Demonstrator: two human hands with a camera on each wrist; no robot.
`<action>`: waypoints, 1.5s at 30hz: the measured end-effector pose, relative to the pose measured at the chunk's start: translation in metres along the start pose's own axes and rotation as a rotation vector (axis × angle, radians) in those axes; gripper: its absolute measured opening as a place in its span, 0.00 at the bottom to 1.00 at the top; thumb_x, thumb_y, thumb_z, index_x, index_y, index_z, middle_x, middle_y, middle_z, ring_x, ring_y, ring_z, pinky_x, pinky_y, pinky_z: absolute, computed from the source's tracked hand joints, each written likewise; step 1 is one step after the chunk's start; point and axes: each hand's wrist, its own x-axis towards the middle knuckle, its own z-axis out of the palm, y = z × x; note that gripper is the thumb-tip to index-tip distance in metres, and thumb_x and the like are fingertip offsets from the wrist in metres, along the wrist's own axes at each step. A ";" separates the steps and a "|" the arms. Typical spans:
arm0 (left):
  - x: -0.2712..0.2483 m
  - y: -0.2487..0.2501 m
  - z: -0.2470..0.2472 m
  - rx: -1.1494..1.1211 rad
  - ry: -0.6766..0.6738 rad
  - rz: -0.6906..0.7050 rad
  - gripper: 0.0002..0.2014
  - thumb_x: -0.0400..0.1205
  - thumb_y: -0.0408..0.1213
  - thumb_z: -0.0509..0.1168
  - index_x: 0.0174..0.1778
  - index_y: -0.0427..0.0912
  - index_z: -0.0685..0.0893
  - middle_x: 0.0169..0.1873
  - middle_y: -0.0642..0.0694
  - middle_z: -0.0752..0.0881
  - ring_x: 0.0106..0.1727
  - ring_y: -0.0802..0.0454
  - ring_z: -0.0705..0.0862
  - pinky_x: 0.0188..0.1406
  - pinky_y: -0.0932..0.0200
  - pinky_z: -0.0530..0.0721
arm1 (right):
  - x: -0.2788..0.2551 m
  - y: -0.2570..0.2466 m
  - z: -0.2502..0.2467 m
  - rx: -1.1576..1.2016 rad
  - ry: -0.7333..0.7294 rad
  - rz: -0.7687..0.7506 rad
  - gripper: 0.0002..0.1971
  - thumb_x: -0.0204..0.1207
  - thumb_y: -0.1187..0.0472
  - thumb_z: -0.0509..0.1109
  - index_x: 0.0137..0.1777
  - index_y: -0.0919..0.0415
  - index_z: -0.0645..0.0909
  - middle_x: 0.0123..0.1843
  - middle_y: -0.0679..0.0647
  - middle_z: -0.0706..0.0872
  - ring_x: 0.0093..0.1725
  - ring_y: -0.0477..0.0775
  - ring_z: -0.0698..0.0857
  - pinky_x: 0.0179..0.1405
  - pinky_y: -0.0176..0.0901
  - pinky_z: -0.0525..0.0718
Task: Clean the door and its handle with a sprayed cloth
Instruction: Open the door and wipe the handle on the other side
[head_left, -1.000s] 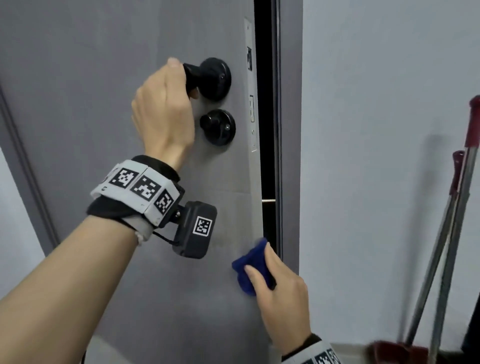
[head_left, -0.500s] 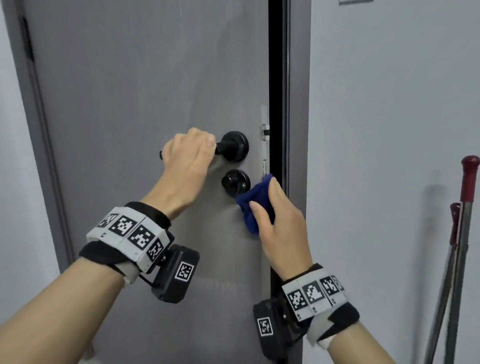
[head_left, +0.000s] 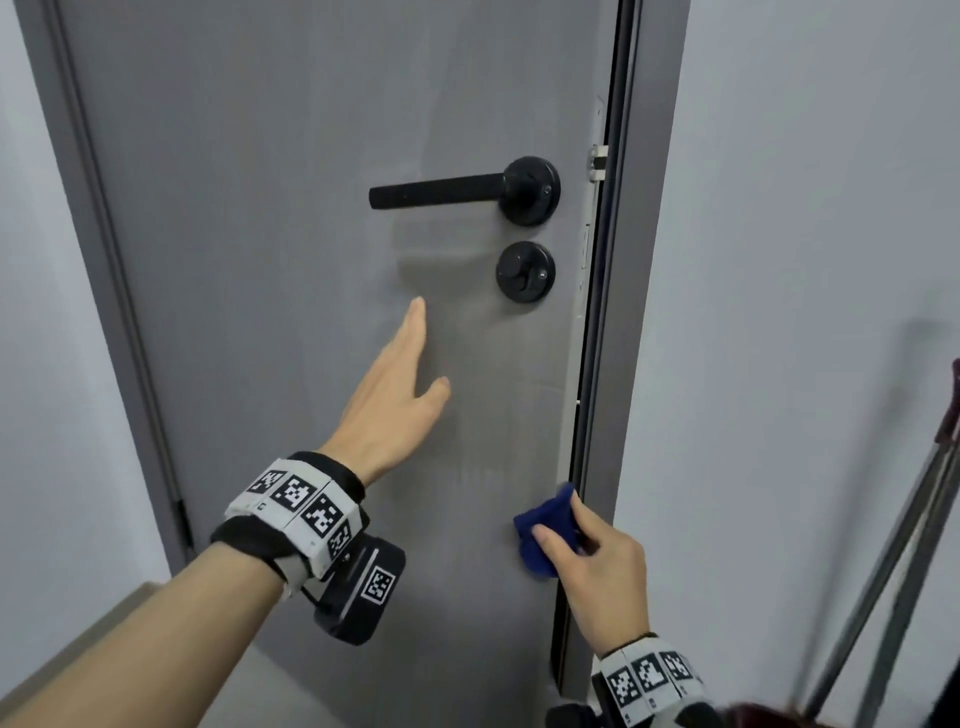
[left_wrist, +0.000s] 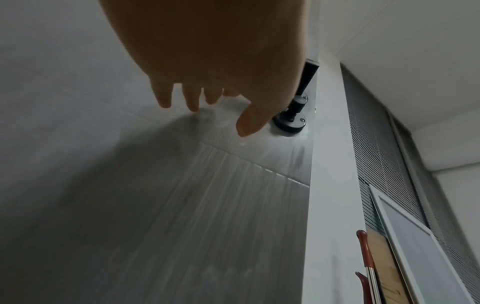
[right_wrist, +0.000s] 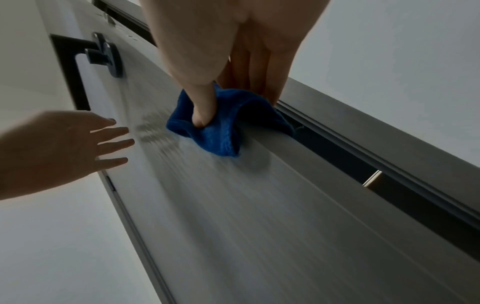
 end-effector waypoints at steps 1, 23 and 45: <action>-0.001 0.000 0.004 0.002 -0.039 -0.020 0.40 0.87 0.40 0.60 0.88 0.54 0.40 0.88 0.58 0.46 0.87 0.62 0.49 0.81 0.64 0.51 | -0.002 0.007 0.000 -0.019 -0.014 0.016 0.26 0.71 0.55 0.83 0.70 0.46 0.85 0.50 0.38 0.92 0.52 0.40 0.90 0.53 0.35 0.87; -0.106 0.068 -0.034 -0.104 0.145 -0.255 0.61 0.62 0.77 0.69 0.87 0.60 0.47 0.88 0.61 0.50 0.86 0.64 0.54 0.84 0.54 0.58 | -0.078 -0.025 -0.015 0.238 -0.639 0.068 0.15 0.73 0.73 0.75 0.37 0.51 0.95 0.37 0.52 0.94 0.41 0.52 0.93 0.43 0.48 0.91; -0.271 0.065 -0.228 -0.010 0.543 -0.389 0.13 0.72 0.34 0.73 0.53 0.40 0.87 0.50 0.44 0.92 0.51 0.54 0.91 0.48 0.57 0.90 | -0.190 -0.184 0.141 0.290 -1.276 -0.367 0.13 0.62 0.57 0.82 0.37 0.33 0.91 0.33 0.47 0.92 0.32 0.33 0.83 0.35 0.51 0.87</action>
